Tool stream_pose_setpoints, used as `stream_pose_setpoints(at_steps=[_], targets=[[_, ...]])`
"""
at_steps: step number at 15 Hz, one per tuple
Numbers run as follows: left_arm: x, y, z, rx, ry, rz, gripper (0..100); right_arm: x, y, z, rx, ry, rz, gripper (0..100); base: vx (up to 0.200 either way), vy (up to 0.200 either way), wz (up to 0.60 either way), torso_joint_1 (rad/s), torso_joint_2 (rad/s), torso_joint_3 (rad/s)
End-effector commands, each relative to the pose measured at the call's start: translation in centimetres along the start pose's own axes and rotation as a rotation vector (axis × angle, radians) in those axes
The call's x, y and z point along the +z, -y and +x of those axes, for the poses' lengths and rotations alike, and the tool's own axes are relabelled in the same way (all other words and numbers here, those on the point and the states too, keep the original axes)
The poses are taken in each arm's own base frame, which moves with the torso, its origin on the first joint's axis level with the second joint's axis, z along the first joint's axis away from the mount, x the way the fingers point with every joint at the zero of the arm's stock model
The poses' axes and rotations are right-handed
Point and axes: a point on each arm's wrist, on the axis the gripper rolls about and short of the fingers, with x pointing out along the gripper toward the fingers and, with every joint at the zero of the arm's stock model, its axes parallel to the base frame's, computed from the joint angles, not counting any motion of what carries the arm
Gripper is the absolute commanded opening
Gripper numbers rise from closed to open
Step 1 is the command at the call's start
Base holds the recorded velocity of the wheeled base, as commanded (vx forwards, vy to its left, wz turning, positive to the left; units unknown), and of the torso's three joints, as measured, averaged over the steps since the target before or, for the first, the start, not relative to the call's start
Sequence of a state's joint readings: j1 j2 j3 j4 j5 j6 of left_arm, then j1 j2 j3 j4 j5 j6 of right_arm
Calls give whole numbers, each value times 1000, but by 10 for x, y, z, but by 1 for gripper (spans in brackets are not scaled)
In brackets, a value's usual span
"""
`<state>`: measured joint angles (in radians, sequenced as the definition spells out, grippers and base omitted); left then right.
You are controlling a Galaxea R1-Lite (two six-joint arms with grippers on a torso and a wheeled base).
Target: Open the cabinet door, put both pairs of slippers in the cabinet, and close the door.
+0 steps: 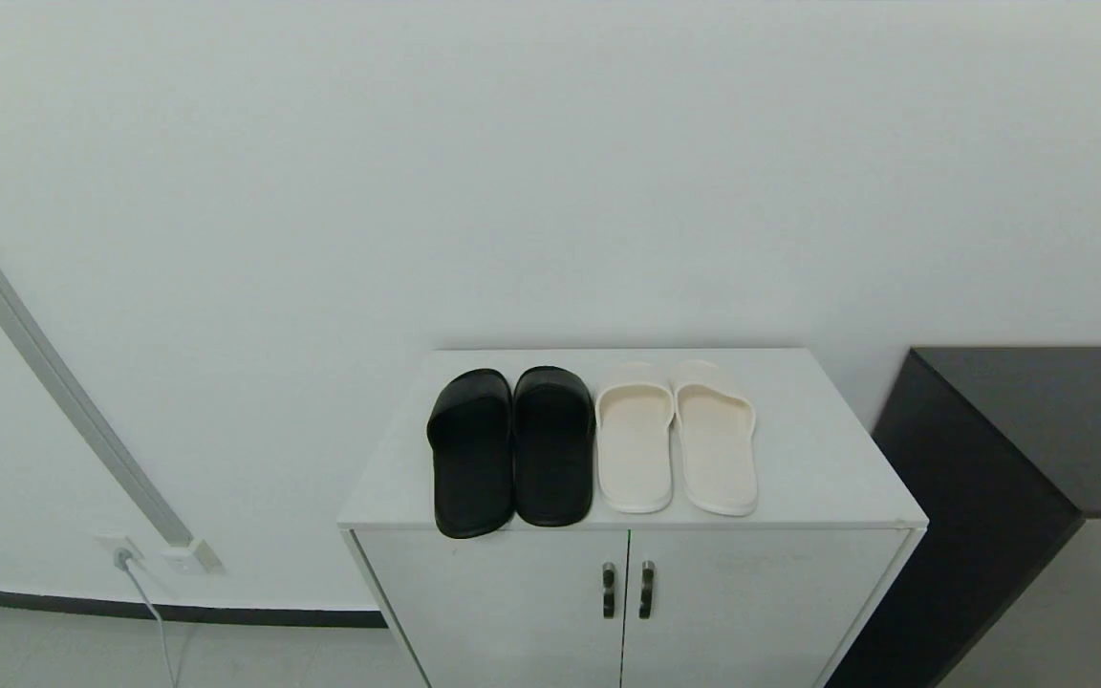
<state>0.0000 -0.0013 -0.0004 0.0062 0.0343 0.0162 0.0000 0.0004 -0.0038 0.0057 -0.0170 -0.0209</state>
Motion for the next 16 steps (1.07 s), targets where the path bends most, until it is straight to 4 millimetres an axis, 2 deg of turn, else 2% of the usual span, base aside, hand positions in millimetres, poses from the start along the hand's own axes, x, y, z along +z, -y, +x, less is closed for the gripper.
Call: stream_pose_setpoints(at_steps=[1, 12, 13, 14, 15, 16], targets=[[0, 0, 0, 1, 0, -2, 0, 0, 0, 0, 0, 1, -1, 100, 0, 0, 0, 0, 0, 0], [0, 0, 0, 1, 0, -7, 0, 3, 0, 1, -18, -4, -8, 100, 0, 0, 0, 0, 0, 0], [0, 0, 0, 1, 0, -7, 0, 49, 1, -7, -13, 110, 83, 100, 0, 0, 0, 0, 0, 0], [0, 0, 0, 1, 0, -7, 0, 83, 2, -11, 1, 142, 193, 100, 0, 0, 0, 0, 0, 0], [0, 0, 0, 3, -2, -5, 0, 82, 2, 0, 10, -8, 166, 100, 0, 0, 0, 0, 0, 0], [0, 0, 0, 1, -2, -5, 0, 64, 1, 9, 37, -132, 89, 100, 0, 0, 0, 0, 0, 0]])
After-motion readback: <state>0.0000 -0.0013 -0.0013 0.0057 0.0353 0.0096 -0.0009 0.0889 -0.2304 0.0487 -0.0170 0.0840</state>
